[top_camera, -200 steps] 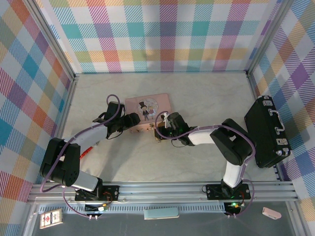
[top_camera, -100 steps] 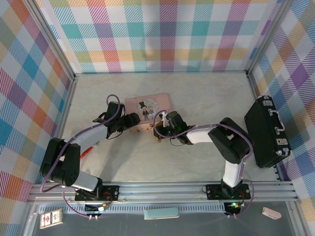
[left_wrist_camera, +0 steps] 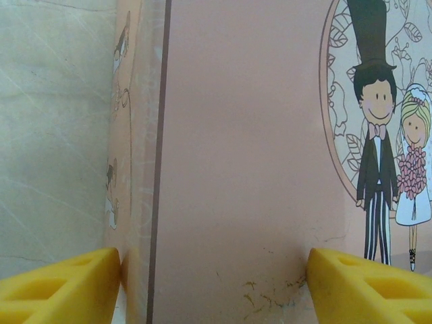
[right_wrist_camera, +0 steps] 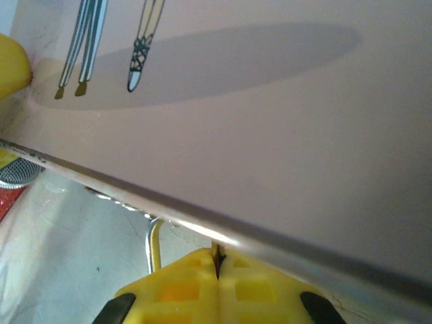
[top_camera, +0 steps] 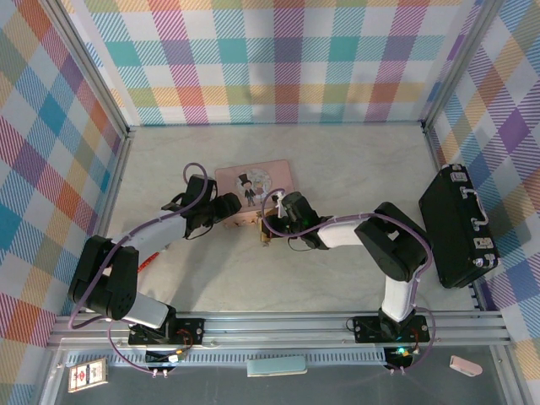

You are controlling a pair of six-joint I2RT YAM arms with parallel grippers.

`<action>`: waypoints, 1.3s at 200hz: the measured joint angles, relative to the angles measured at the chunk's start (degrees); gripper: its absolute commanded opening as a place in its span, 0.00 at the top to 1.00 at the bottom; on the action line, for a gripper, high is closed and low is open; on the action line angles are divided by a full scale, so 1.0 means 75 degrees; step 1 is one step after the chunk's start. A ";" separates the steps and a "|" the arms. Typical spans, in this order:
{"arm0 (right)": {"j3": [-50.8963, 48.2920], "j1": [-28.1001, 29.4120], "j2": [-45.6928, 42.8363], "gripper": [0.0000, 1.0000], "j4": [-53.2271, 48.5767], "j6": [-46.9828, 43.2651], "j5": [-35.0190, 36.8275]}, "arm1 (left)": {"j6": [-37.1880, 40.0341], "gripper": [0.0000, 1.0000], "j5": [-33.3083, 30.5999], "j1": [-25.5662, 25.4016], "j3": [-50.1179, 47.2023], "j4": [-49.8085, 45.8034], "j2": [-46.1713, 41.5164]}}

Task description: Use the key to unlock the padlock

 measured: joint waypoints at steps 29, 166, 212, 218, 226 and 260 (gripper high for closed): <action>-0.0157 0.0085 0.0000 1.00 0.0373 0.0603 0.0385 | -0.0318 0.28 -0.0370 -0.0201 -0.0055 0.0140 -0.0003; -0.0761 0.0367 0.0012 1.00 0.1597 0.2838 0.1550 | -0.1274 0.28 -0.0819 -0.0495 -0.0545 0.0673 -0.0289; -0.0656 0.0353 0.0093 0.88 0.1530 0.2736 0.1545 | -0.1276 0.28 -0.0822 -0.0513 -0.0545 0.0673 -0.0289; -0.0656 0.0341 0.0131 0.86 0.1588 0.2687 0.1524 | -0.1276 0.28 -0.0822 -0.0516 -0.0545 0.0673 -0.0289; -0.0656 0.0338 0.0172 0.84 0.1649 0.2617 0.1495 | -0.1276 0.28 -0.0819 -0.0513 -0.0545 0.0673 -0.0289; -0.0586 0.0332 0.0309 0.83 0.1664 0.2442 0.1378 | -0.1276 0.28 -0.0799 -0.0516 -0.0545 0.0676 -0.0286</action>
